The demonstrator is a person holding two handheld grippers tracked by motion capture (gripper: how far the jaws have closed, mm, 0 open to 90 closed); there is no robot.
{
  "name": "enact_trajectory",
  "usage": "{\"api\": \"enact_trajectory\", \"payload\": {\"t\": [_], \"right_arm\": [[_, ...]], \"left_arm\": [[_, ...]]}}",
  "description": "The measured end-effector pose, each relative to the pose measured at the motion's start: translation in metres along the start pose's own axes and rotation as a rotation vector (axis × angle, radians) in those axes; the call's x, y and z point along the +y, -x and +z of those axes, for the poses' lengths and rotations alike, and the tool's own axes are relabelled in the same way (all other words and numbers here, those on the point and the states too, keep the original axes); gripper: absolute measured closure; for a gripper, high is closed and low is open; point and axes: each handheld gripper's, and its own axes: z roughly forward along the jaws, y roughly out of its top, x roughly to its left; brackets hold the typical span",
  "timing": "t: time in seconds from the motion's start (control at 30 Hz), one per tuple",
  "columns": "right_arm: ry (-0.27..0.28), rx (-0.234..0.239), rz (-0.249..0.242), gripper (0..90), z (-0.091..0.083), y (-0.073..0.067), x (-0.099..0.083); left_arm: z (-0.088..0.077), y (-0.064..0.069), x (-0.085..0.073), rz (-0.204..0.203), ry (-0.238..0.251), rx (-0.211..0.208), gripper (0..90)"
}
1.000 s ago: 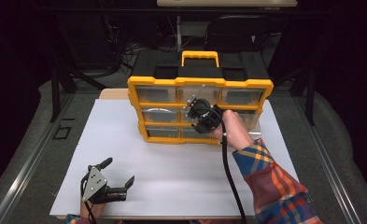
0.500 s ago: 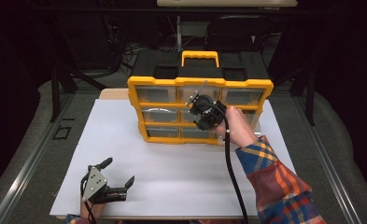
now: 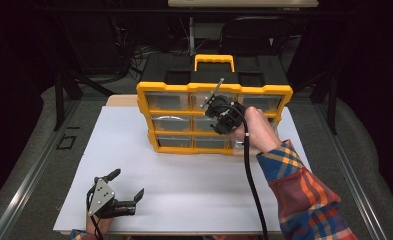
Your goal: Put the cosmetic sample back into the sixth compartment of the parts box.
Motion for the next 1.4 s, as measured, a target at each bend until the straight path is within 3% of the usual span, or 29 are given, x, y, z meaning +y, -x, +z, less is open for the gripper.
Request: {"api": "enact_trajectory", "payload": {"t": [0.93,1.4], "right_arm": [[0.028,-0.017,0.03,80.7,-0.027,0.015,-0.005],[0.016,-0.033,0.051,80.7,-0.037,0.024,-0.016]], "left_arm": [[0.0,0.0,0.0,-0.005,0.004,0.005,0.0],[-0.001,0.0,0.0,-0.004,0.007,0.007,0.0]]}}
